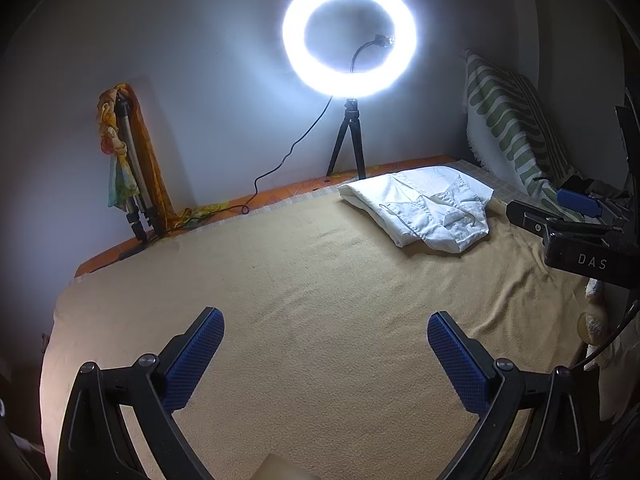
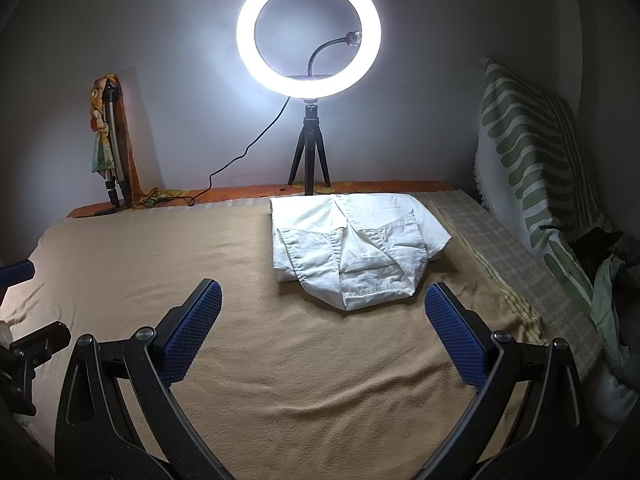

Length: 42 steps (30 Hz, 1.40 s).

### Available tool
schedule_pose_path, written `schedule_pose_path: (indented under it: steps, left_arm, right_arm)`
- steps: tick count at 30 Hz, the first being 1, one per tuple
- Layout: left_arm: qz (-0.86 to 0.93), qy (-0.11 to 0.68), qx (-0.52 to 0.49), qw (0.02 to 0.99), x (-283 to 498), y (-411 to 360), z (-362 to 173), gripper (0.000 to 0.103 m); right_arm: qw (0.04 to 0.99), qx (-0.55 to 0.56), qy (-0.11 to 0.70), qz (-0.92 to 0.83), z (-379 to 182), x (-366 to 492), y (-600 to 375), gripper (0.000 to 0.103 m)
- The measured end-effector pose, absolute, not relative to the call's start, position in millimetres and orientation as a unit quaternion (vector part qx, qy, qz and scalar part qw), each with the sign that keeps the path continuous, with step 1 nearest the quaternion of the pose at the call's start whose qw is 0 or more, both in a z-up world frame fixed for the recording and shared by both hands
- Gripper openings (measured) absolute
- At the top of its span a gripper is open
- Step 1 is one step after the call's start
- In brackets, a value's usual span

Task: Fold small clothes

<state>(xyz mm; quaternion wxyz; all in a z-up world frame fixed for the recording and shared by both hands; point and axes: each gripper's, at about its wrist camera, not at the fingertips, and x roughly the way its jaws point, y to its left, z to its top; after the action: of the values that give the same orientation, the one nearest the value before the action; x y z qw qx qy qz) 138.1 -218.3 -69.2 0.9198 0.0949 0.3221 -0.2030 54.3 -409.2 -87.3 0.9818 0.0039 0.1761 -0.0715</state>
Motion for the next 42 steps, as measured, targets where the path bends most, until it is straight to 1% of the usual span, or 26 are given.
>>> schedule_pose_path:
  steps: [42]
  left_arm:
    - [-0.199, 0.318, 0.093, 0.922, 135.6, -216.9, -66.7, 0.103]
  right_arm:
    - [0.982, 0.002, 0.176, -0.071, -87.2, 53.6, -405.4, 0.103]
